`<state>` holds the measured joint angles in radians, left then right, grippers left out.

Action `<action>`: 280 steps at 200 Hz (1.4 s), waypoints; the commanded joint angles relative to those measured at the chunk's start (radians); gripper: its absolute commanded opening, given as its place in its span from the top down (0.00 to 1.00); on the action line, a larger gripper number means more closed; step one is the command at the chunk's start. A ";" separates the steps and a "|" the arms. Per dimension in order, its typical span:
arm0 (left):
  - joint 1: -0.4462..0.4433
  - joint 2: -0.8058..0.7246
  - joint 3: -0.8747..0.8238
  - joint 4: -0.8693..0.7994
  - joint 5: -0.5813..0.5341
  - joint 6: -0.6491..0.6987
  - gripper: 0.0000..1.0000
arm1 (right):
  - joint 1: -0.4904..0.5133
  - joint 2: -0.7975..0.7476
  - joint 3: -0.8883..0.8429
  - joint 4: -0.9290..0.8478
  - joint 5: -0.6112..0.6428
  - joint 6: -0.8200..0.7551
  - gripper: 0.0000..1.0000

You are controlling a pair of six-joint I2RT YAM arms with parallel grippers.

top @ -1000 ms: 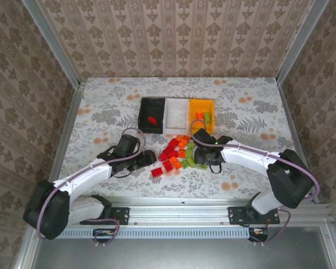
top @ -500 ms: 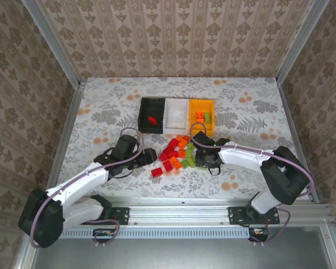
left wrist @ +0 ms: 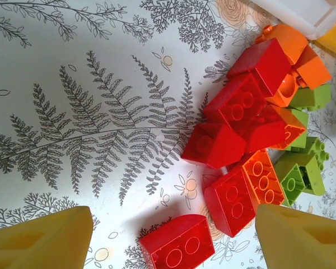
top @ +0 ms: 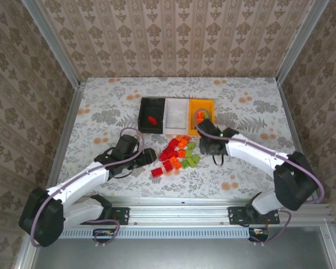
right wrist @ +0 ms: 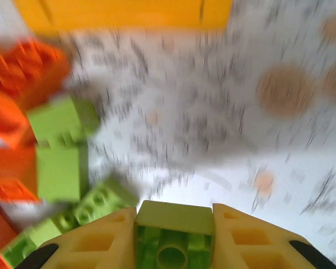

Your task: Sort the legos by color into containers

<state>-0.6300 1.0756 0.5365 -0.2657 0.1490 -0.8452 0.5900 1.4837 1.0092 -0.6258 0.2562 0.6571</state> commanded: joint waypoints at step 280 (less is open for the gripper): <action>0.076 -0.007 0.045 -0.097 -0.008 0.035 0.19 | -0.194 0.656 0.727 -0.105 -0.077 -0.338 0.54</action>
<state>-0.5610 1.0882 0.5701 -0.3294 0.1493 -0.8185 0.3935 2.1048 1.7084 -0.7048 0.2417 0.2951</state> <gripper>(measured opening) 0.804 0.456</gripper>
